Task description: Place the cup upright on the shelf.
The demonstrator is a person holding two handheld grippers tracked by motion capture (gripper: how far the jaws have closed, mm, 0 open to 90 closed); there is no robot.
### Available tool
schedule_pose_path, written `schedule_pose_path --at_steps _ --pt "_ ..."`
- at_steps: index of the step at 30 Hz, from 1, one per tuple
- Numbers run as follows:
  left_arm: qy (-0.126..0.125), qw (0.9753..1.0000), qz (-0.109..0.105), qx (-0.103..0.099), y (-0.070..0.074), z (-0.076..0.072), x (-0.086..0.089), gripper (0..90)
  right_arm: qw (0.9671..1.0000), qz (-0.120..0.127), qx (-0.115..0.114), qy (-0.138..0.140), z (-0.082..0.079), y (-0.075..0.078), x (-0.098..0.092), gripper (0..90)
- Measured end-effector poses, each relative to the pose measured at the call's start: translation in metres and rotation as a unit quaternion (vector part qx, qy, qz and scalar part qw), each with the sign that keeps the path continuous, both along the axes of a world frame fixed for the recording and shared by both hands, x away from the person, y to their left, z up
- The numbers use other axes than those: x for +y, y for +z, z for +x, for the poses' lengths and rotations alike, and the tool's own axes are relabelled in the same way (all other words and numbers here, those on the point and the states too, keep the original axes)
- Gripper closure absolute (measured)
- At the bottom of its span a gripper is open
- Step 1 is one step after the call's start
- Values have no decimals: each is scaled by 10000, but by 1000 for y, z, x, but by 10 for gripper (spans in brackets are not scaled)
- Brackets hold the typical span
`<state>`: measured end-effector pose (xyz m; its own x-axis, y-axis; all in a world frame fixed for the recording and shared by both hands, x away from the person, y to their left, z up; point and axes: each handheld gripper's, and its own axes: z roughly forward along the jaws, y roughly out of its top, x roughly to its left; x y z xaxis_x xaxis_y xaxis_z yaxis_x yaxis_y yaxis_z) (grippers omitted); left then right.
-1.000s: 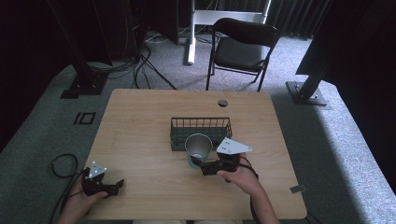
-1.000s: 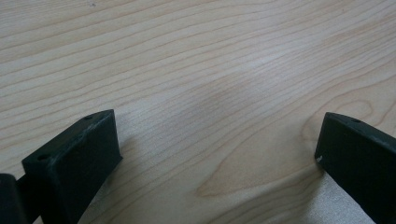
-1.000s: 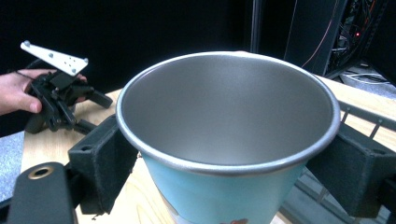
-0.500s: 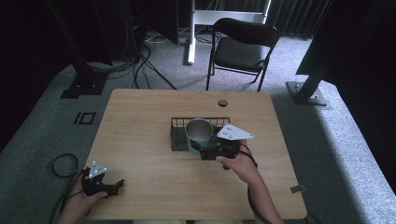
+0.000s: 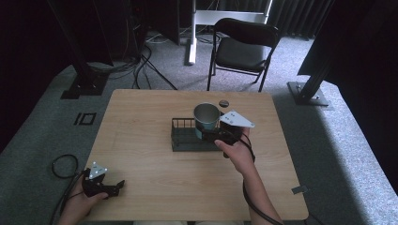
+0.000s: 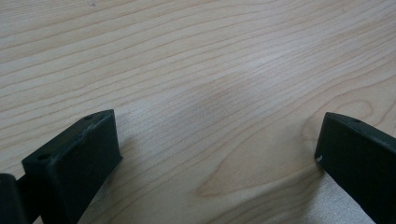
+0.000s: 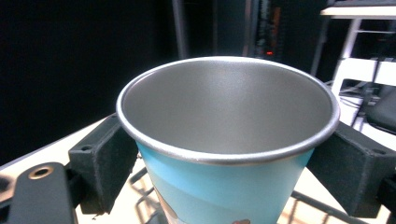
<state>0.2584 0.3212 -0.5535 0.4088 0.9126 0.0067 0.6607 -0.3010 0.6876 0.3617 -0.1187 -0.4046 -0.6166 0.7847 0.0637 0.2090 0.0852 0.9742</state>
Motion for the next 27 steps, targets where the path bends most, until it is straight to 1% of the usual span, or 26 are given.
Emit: schedule_pose_path --at_steps 1,2,3,4,5,7,8,9,10,14,15,16,22,24,25,27 --pt "0 10000 0 0 0 0 0 3 10000 0 0 0 0 0 0 128" --pt "-1 10000 0 0 0 0 0 3 9996 25 12 -275 4 -1 1 128" --pt "-2 10000 2 1 0 0 0 3 9993 -3 23 -365 6 -1 1 128" --pt "2 10000 1 2 0 0 0 3 9983 27 46 -585 8 -2 2 128" --pt "4 10000 -6 5 0 0 0 3 9976 30 76 -692 10 -3 1 128" --pt "-3 10000 0 8 0 0 0 3 9950 5 84 -999 15 -8 3 129" --pt "-5 10000 2 7 0 0 0 3 9940 -57 86 -1088 17 -10 4 129" --pt "-5 10000 2 7 0 0 0 3 9940 -57 86 -1088 17 -10 4 129" --pt "-8 10000 9 6 0 0 0 3 9921 -134 95 -1242 21 -15 6 128" --pt "-3 10000 1 8 0 0 0 3 9901 -146 286 -1365 27 -25 10 128" --pt "-3 10000 1 8 0 0 0 3 9901 -146 286 -1365 27 -25 10 128" --pt "-4 10000 2 10 0 0 0 3 9894 -171 334 -1403 29 -31 13 128" --pt "-4 10000 0 9 0 0 0 3 9885 -241 367 -1444 27 -42 17 128" --pt "-2 10000 0 10 0 0 0 3 9886 -264 345 -1444 26 -43 18 128" --pt "-2 10000 -1 11 0 0 0 3 9883 -315 317 -1461 26 -44 19 128" --pt "-2 10000 -1 10 0 0 0 3 9882 -312 314 -1468 25 -47 20 128"
